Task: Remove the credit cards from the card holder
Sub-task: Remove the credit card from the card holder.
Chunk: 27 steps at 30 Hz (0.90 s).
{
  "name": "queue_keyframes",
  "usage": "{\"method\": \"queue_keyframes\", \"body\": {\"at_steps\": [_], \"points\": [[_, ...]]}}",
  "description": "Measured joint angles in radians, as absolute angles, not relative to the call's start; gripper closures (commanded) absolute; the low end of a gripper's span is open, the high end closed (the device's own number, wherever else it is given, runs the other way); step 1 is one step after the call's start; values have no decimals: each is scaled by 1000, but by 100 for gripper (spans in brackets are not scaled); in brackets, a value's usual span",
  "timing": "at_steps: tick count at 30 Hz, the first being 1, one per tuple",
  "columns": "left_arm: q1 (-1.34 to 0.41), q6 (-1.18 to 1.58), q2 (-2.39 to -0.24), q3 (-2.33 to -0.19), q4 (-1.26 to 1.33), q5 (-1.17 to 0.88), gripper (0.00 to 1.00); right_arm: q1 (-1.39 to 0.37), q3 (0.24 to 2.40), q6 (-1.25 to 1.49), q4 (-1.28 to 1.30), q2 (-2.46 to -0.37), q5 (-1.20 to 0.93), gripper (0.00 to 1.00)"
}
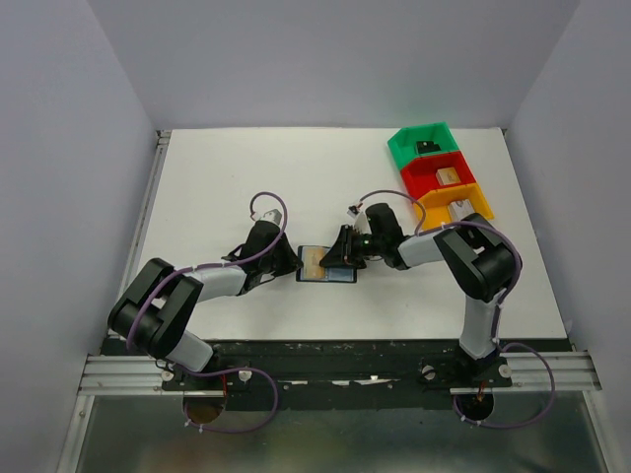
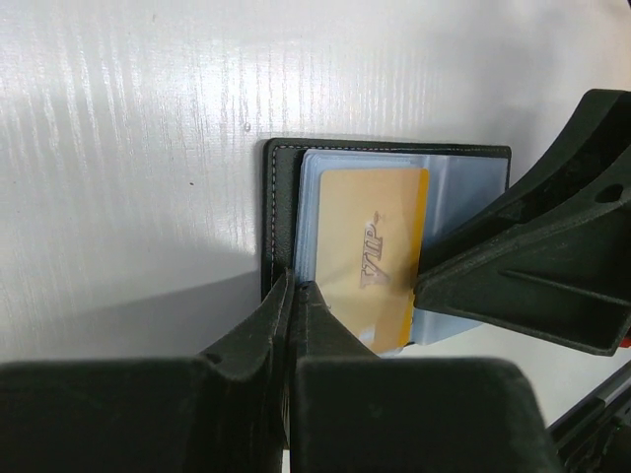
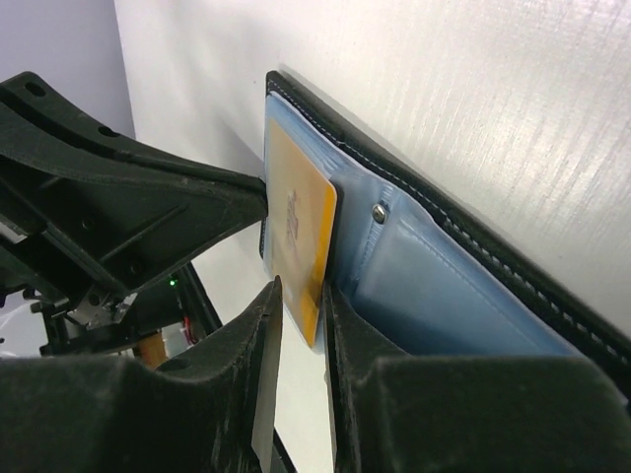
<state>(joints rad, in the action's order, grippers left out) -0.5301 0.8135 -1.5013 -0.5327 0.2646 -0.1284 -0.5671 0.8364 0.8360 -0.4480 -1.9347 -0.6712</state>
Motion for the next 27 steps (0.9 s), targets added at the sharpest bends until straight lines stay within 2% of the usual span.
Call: {"method": "queue_keyframes", "body": {"at_steps": [15,27], "points": [[-527,817,-1507,-532,279,-122,93,-562,801,955,-652,-1966,-753,69],[-527,823,-1507,-527,289,-124,94,-562,820,929,-588,-1966,-753,65]]}}
